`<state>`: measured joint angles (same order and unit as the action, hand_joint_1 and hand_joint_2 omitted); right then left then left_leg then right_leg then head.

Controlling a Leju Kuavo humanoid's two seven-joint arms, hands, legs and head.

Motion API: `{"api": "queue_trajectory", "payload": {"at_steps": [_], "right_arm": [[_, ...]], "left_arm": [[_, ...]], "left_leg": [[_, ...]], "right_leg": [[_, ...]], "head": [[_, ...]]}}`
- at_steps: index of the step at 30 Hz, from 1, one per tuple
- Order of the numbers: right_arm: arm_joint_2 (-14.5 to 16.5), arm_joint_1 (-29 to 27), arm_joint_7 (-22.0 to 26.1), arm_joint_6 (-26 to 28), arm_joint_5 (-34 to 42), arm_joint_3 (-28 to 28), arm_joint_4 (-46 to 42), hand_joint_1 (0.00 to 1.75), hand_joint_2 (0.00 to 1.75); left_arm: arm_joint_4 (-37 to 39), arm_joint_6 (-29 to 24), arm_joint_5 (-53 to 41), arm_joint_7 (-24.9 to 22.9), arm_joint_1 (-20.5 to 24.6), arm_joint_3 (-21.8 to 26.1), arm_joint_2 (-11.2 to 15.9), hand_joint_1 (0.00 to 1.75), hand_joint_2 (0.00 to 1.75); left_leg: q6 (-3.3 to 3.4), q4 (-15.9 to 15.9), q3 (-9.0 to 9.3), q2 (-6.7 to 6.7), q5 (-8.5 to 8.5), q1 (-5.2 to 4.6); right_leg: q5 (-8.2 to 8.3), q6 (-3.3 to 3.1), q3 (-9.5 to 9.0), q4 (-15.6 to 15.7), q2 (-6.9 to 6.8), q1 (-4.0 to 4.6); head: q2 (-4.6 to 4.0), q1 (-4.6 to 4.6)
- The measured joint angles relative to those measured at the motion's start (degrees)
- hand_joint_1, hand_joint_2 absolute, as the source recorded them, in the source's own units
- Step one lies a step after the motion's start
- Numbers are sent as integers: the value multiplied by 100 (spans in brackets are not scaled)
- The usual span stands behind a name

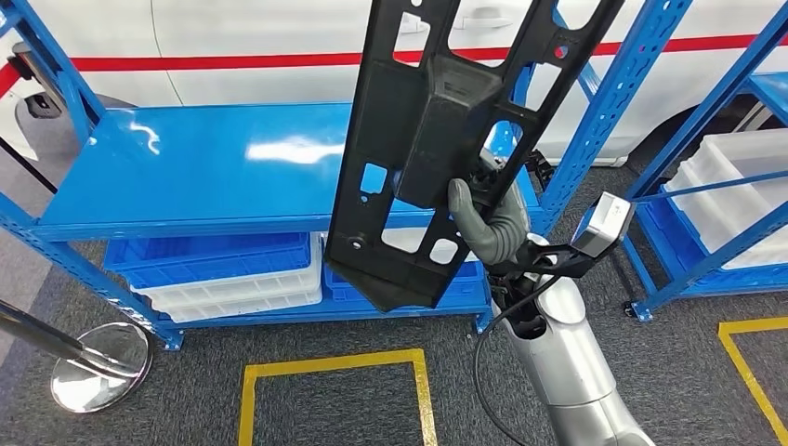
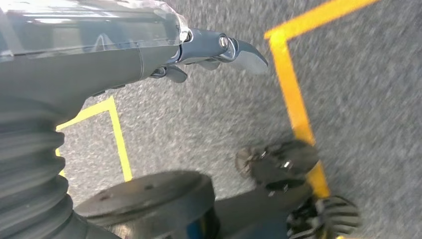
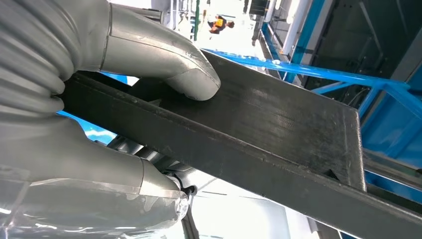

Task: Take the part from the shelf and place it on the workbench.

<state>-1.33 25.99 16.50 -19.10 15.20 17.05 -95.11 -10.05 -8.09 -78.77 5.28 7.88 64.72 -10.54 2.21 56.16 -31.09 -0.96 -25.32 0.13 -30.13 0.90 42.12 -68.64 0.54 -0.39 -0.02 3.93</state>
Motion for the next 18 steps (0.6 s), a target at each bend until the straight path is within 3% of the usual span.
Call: {"api": "queue_trajectory", "payload": {"at_steps": [1,2,3,5,7,8,10,12,14,16,17,18], "right_arm": [[-1,-7,0,-1,-7,-4,-1,175,175],[-1,-13,0,-1,-12,-10,-1,175,175],[-2,-16,0,-1,-14,-16,-1,175,175],[-2,-14,0,-2,-16,-22,-1,175,175],[-2,-7,3,-5,-15,-23,-1,175,175],[-4,-1,8,-9,-13,-27,1,175,175],[-8,5,15,-20,-10,-34,6,175,175],[-8,20,15,-33,-10,-38,15,175,175],[-7,33,15,-44,-11,-38,22,175,175],[-7,36,15,-50,-11,-38,34,175,175],[-7,36,15,-53,-11,-38,45,175,175],[-7,35,15,-57,-11,-38,56,175,175]], "left_arm": [[0,1,-3,-1,-1,0,0,0,175],[0,2,-4,-4,-1,0,0,0,175],[0,3,-4,-7,-1,0,0,0,175],[-1,3,-1,-11,0,0,2,0,175],[-5,1,6,-11,1,0,8,0,175],[-7,-1,10,-11,0,0,11,0,175],[-9,-2,15,-12,-15,0,9,0,175],[-9,-2,16,-12,-32,0,4,0,175],[-9,-2,22,-10,-34,1,4,0,175],[-9,-2,27,-8,-31,2,4,0,175],[-9,-3,27,-6,-31,2,5,0,175],[-9,-4,28,-5,-34,2,5,0,175]], "left_leg": [[-9,11,-92,-11,65,-2],[-20,28,-189,-22,128,-2],[-37,51,-288,-30,188,0],[-86,110,-464,-37,291,6],[-156,163,-579,-30,376,3],[-196,175,-609,-27,421,4],[-281,153,-644,-21,526,32],[-346,233,-742,6,413,72],[-376,688,-903,33,-125,83],[-382,1444,-1032,41,-653,80],[-376,1731,-1030,43,-718,76],[-362,1858,-957,45,-655,69]], "right_leg": [[-132,32,53,-351,-4,-25],[-121,62,37,-572,-9,-51],[-1,87,-74,-597,-16,-80],[244,125,-593,-57,-38,-140],[160,107,-1144,728,-42,-136],[82,73,-1280,960,-33,-115],[114,-40,-1263,1058,-12,-60],[249,-145,-1148,1086,-28,-46],[407,-229,-984,1103,-45,-38],[549,-270,-805,1098,-46,-1],[620,-276,-712,1094,-46,19],[690,-277,-616,1089,-45,34]], "head": [[0,0],[0,1],[0,1],[0,1],[0,3],[0,6],[0,11],[0,11],[0,12],[0,12],[0,11],[0,11]]}}
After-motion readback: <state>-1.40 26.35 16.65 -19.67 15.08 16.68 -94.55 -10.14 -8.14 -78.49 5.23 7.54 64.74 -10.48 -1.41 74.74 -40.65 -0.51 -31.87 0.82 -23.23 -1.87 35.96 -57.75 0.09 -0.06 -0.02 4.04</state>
